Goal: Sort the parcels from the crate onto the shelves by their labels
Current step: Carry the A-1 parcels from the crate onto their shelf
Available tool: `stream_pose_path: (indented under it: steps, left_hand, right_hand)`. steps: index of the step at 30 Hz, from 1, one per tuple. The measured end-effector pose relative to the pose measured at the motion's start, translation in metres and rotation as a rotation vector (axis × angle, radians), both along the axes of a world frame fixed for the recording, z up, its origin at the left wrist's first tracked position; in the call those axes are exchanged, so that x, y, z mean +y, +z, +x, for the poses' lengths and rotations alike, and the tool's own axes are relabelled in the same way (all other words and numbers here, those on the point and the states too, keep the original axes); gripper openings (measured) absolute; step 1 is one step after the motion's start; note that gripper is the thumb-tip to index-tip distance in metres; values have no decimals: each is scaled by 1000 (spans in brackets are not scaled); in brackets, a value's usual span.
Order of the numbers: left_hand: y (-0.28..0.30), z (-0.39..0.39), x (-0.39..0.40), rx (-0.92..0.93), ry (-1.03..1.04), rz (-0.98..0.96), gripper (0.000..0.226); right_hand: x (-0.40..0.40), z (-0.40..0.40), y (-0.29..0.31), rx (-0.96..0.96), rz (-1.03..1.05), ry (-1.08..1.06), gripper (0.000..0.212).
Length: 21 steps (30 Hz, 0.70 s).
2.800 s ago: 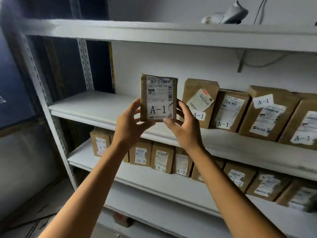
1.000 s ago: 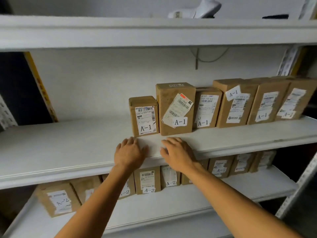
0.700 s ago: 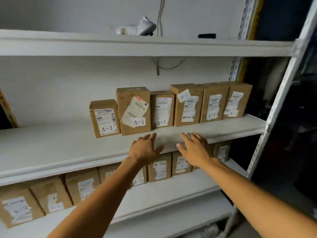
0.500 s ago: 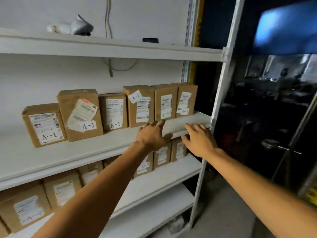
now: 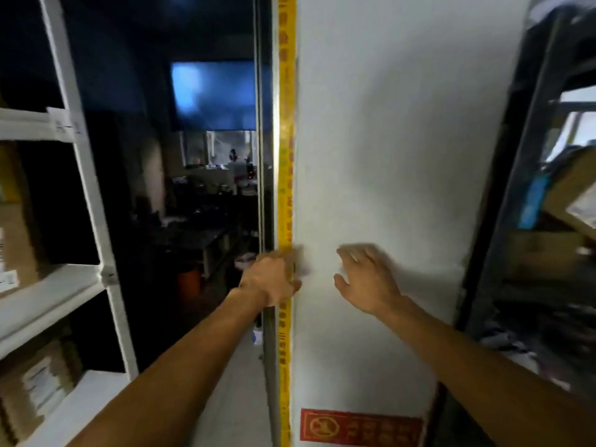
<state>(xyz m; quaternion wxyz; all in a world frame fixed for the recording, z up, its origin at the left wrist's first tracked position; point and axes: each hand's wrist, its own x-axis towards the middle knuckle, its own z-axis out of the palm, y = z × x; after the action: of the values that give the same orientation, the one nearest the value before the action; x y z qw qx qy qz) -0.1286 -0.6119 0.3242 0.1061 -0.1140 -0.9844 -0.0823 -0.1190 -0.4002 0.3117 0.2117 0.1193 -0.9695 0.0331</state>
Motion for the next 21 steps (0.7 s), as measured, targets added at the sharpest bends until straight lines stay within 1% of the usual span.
stream_pose_path:
  steps: [3, 5, 6, 11, 15, 21]
  left_hand:
    - [2, -22, 59, 60, -186, 16, 78]
    - [7, -30, 94, 91, -288, 23, 77]
    - [10, -33, 109, 102, -345, 20, 77]
    - [20, -37, 177, 133, -573, 25, 73]
    - [22, -27, 223, 136, -690, 6, 70]
    - [3, -1, 297, 43, -888, 2, 70]
  right_hand:
    - [56, 11, 4, 18, -55, -141, 59]
    - [84, 22, 8, 1, -55, -254, 64]
    - [97, 29, 10, -10, -62, -312, 66]
    - [139, 67, 23, -54, -101, -550, 66]
    - [161, 94, 28, -55, -141, -694, 60]
    - [196, 142, -2, -78, -171, -862, 60]
